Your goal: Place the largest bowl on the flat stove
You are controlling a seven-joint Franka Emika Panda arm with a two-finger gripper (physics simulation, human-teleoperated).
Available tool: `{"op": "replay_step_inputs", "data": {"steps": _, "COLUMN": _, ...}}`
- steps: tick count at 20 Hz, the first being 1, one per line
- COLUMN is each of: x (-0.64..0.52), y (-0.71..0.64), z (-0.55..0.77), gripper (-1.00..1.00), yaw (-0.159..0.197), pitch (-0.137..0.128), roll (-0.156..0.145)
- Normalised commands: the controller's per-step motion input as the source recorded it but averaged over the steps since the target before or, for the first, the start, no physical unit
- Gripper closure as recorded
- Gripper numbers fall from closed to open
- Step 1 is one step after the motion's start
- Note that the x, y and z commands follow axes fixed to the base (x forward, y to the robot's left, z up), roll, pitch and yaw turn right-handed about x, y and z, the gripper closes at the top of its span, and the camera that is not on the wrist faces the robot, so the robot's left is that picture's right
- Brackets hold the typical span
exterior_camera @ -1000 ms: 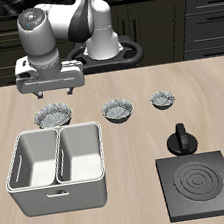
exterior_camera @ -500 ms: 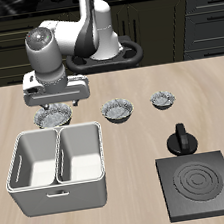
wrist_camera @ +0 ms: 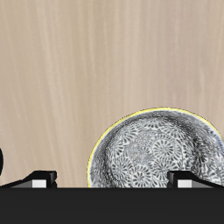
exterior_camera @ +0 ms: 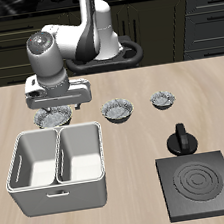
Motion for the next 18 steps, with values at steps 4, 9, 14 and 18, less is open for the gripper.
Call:
{"op": "replay_step_inputs", "data": {"steps": 4, "x": 0.03, "y": 0.06, "z": -0.13, "gripper": -1.0, "yaw": -0.031, "pitch": 0.013, "roll": 0.013}}
{"op": "replay_step_inputs", "data": {"steps": 9, "x": -0.02, "y": -0.04, "z": -0.2, "gripper": -1.0, "yaw": -0.012, "pitch": 0.004, "roll": -0.005}}
{"op": "replay_step_inputs", "data": {"steps": 14, "x": 0.02, "y": -0.04, "z": -0.18, "gripper": -1.0, "yaw": -0.006, "pitch": 0.022, "roll": -0.009}}
{"op": "replay_step_inputs", "data": {"steps": 18, "x": 0.05, "y": -0.02, "z": -0.3, "gripper": -1.0, "yaw": -0.011, "pitch": 0.056, "roll": -0.002}}
